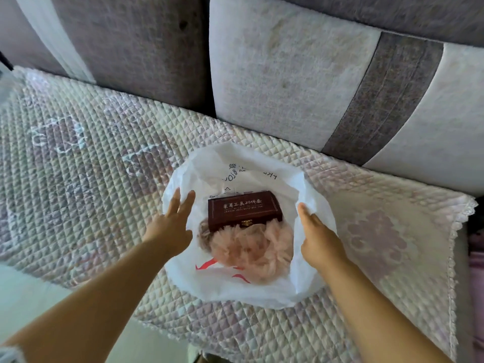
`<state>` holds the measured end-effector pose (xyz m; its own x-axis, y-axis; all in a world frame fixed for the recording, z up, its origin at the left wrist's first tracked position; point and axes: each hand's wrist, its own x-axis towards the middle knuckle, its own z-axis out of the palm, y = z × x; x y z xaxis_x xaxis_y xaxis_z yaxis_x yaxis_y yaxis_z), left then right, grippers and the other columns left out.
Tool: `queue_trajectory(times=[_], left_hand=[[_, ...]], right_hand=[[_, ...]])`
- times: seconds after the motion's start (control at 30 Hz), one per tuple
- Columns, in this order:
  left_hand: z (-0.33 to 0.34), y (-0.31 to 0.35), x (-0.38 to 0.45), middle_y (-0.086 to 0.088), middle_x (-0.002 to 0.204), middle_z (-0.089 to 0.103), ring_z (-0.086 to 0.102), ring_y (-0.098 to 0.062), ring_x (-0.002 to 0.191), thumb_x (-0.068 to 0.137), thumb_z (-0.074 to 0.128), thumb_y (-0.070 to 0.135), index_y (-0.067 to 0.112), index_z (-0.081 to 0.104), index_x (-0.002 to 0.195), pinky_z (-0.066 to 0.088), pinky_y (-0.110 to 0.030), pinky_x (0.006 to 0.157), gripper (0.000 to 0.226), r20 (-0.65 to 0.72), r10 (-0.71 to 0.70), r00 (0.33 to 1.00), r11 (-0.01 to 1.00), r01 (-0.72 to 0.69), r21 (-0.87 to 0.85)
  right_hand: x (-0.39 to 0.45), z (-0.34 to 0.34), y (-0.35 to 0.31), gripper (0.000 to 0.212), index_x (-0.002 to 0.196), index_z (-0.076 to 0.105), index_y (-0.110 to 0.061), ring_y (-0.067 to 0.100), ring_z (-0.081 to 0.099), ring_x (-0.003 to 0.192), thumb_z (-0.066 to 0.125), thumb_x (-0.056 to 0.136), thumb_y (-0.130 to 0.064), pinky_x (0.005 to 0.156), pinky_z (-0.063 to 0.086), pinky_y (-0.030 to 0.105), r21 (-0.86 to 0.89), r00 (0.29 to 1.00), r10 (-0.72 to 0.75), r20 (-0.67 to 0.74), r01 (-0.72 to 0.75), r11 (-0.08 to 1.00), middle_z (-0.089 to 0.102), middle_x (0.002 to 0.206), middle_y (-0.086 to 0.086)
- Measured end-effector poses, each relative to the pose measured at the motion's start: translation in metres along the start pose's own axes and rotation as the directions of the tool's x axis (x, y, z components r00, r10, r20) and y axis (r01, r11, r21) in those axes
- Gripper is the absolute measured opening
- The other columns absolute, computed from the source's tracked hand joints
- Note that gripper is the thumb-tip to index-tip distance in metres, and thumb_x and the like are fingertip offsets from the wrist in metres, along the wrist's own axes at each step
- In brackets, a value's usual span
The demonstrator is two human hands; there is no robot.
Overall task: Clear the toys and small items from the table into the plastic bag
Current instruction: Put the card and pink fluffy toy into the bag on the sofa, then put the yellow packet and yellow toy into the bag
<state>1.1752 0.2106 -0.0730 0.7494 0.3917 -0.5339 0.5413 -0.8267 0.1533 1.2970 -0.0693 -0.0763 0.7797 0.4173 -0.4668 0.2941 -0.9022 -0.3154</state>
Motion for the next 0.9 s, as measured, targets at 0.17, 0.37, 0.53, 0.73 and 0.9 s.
queue_trajectory(times=[0.17,0.37,0.53,0.73,0.9], left_hand=[[-0.009,-0.002,-0.023,0.015,0.141,-0.044,0.005,-0.021,0.146,0.085,0.059,0.033,0.046,-0.002,0.144,0.041,-0.040,0.103,0.086,-0.161,0.135,0.978,0.986,-0.149,-0.080],[-0.013,0.009,-0.081,0.004,0.158,0.009,0.015,-0.021,0.144,0.088,0.055,0.039,0.028,0.030,0.144,0.028,-0.044,0.112,0.063,-0.341,0.110,0.933,0.976,-0.167,-0.142],[-0.019,0.014,-0.149,0.007,0.130,0.052,0.060,-0.015,0.100,0.089,0.054,0.037,0.026,0.052,0.129,0.049,-0.030,0.082,0.042,-0.321,-0.040,0.946,0.934,-0.079,-0.347],[-0.006,-0.021,-0.242,0.007,0.099,0.066,0.056,-0.009,0.078,0.090,0.052,0.039,0.031,0.058,0.115,0.047,-0.024,0.071,0.027,-0.264,-0.277,0.924,0.871,0.125,-0.476],[0.023,-0.069,-0.329,0.009,0.088,0.065,0.061,-0.015,0.088,0.090,0.050,0.041,0.032,0.060,0.110,0.040,-0.024,0.067,0.025,-0.194,-0.536,0.821,0.740,0.348,-0.575]], right_hand=[[-0.012,-0.013,-0.012,0.068,0.147,0.015,-0.031,0.034,0.034,0.130,0.047,0.089,-0.014,0.095,0.039,0.040,0.010,0.994,0.049,-0.102,-0.048,0.999,0.010,0.155,0.013],[-0.056,-0.028,-0.047,0.051,0.133,0.047,-0.008,0.036,0.033,0.133,0.060,0.084,-0.012,0.107,0.028,0.045,0.063,0.926,-0.076,-0.370,0.107,0.992,0.031,0.147,0.022],[-0.105,-0.030,-0.089,0.036,0.121,0.056,-0.007,0.026,0.054,0.113,0.059,0.087,-0.017,0.096,0.042,0.036,0.145,0.932,-0.232,-0.278,0.280,0.949,0.061,0.120,0.009],[-0.161,-0.014,-0.148,0.019,0.104,0.063,-0.015,0.014,0.056,0.076,0.058,0.088,-0.025,0.065,0.039,0.023,0.166,0.879,-0.451,-0.153,0.473,0.866,0.065,0.082,-0.002],[-0.212,0.023,-0.213,0.015,0.090,0.060,-0.016,0.018,0.056,0.075,0.055,0.089,-0.030,0.067,0.040,0.028,0.121,0.744,-0.667,0.038,0.659,0.742,0.063,0.076,0.000]])
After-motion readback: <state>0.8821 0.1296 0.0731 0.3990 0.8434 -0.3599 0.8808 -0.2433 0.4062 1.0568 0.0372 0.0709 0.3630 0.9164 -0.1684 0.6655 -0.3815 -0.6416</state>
